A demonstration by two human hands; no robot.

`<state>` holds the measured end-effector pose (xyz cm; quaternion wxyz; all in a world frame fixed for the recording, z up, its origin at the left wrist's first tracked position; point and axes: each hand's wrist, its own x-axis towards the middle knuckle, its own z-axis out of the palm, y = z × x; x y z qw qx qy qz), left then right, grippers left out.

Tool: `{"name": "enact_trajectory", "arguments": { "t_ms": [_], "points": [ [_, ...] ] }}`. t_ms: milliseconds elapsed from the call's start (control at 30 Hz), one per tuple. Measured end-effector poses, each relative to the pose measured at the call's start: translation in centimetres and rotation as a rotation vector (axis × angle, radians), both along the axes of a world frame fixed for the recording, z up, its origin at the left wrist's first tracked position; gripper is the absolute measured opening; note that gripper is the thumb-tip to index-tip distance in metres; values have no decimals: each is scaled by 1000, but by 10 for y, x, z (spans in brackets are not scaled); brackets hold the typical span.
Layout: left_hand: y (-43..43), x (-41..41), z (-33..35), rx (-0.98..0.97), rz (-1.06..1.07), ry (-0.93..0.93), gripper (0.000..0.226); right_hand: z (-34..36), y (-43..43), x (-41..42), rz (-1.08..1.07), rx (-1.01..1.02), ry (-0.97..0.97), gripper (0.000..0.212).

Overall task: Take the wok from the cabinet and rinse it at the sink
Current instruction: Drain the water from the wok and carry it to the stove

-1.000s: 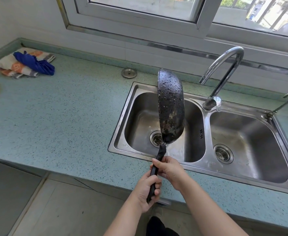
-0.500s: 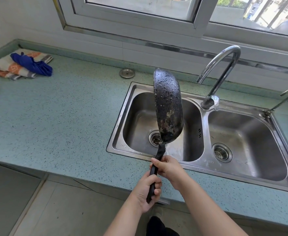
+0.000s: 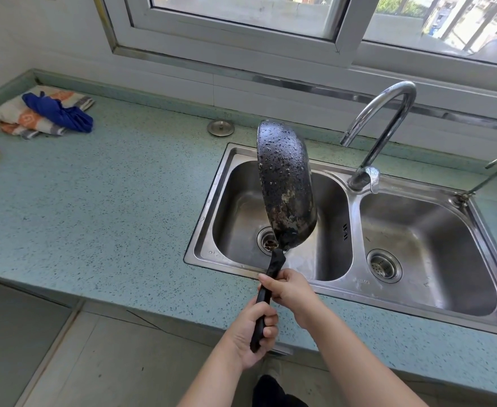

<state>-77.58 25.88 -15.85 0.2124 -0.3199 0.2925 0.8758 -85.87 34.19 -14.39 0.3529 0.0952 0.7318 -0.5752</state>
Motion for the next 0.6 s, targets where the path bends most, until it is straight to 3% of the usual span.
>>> {"name": "enact_trajectory", "arguments": {
  "t_ms": [600],
  "points": [
    [5, -1, -7, 46, -9, -17, 20, -6, 4, -1, -7, 46, 25, 30]
  ]
}}
